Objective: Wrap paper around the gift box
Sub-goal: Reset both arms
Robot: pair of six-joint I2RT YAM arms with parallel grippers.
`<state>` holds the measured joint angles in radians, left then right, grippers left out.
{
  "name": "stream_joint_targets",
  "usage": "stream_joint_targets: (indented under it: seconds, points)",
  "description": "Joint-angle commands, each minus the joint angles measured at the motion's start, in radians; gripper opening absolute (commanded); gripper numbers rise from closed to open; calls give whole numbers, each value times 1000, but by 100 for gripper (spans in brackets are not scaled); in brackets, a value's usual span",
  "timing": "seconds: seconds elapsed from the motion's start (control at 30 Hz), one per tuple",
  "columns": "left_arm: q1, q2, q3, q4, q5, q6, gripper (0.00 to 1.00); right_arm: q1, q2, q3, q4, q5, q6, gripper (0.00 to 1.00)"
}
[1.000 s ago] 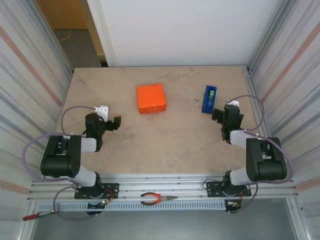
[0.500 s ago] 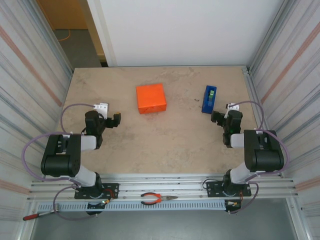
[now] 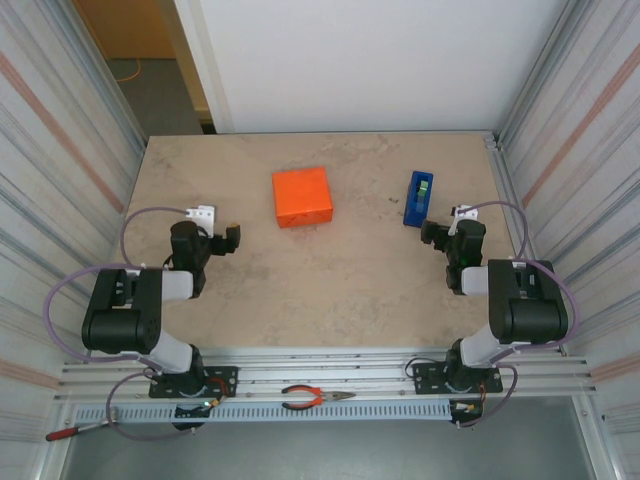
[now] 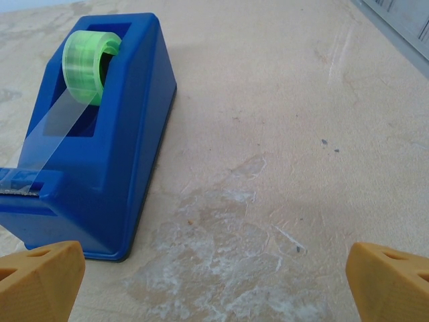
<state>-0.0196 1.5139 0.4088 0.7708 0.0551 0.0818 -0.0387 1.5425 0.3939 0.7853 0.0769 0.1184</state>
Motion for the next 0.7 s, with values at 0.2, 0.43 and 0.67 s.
stream_joint_targets:
  seconds: [0.2,0.43,0.67]
  points:
    - [-2,-3,5,13,-14,-5,99,7,-4,11,21,-6,-16,98]
    - [-2,-3,7,13,-14,-5,99,0,14,40,-18,-54,-27,98]
    - [-1,-3,7,13,-14,-5,99,-4,-3,17,7,-59,-25,98]
